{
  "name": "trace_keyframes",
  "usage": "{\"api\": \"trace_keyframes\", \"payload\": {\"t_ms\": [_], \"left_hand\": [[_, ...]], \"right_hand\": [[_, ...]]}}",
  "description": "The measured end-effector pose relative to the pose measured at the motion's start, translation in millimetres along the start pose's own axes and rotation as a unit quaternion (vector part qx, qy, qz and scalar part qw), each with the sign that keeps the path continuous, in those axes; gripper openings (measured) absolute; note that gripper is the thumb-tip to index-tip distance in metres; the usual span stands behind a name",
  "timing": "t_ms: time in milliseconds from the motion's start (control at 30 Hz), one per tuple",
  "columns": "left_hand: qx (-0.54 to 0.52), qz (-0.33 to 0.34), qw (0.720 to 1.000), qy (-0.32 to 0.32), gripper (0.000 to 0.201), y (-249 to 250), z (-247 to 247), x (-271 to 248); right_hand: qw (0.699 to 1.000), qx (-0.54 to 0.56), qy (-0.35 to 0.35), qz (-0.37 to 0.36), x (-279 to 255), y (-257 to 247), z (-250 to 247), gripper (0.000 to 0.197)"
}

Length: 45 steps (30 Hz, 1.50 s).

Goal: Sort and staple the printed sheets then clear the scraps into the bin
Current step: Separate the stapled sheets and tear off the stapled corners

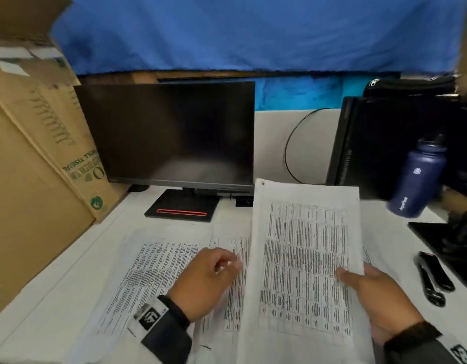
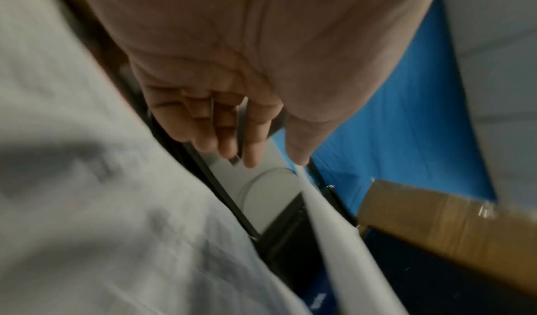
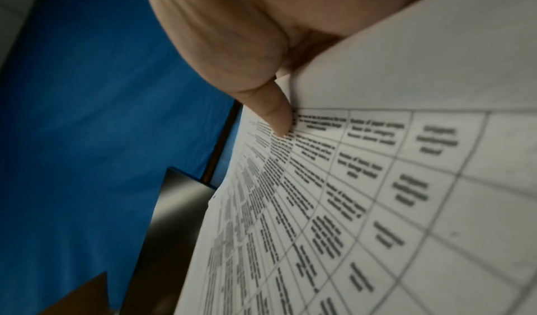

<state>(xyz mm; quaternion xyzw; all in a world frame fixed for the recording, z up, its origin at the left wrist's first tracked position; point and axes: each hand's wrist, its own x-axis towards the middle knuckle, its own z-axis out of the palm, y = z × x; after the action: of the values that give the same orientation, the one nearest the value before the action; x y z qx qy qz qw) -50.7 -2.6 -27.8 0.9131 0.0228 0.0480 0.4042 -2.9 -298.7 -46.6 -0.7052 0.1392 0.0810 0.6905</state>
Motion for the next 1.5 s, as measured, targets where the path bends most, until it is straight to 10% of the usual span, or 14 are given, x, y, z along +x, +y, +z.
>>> {"api": "trace_keyframes", "payload": {"t_ms": [200,400,567,700,900,1133,1267,1500], "left_hand": [[0.462,-0.121,0.879,-0.005,0.056,-76.5,-92.4,-34.1],[0.336,-0.274,0.901,-0.001,0.114,-126.4,-119.0,-45.2],[0.311,-0.293,0.904,0.02,0.084,-125.4,-122.9,-40.6],[0.245,-0.247,0.932,0.101,0.006,-114.5,-129.0,-52.8],[-0.069,-0.158,0.95,0.261,0.023,-89.4,-120.7,-85.0],[-0.312,-0.216,0.918,0.117,0.014,-60.0,-30.0,-57.3],[-0.197,-0.219,0.955,0.041,0.031,-60.8,9.9,-41.8],[-0.113,-0.219,0.969,0.027,0.039,-31.7,23.9,-45.1]], "right_hand": [[0.996,0.082,0.036,-0.022,-12.8,-1.4,-27.9,0.024],[0.996,0.091,0.006,0.0,-23.7,27.7,-28.7,0.021],[0.997,0.079,-0.013,0.004,-26.1,38.1,-29.0,0.019],[0.998,0.058,-0.014,-0.004,-30.8,31.2,-23.2,0.015],[1.0,-0.01,-0.021,-0.004,-35.7,10.3,12.9,0.017],[0.989,-0.14,-0.037,0.035,-41.7,-9.4,55.8,0.042],[0.986,-0.156,-0.037,0.034,-46.3,-2.9,66.9,0.027],[0.992,-0.096,-0.082,-0.004,-55.2,1.9,72.5,0.08]]}}
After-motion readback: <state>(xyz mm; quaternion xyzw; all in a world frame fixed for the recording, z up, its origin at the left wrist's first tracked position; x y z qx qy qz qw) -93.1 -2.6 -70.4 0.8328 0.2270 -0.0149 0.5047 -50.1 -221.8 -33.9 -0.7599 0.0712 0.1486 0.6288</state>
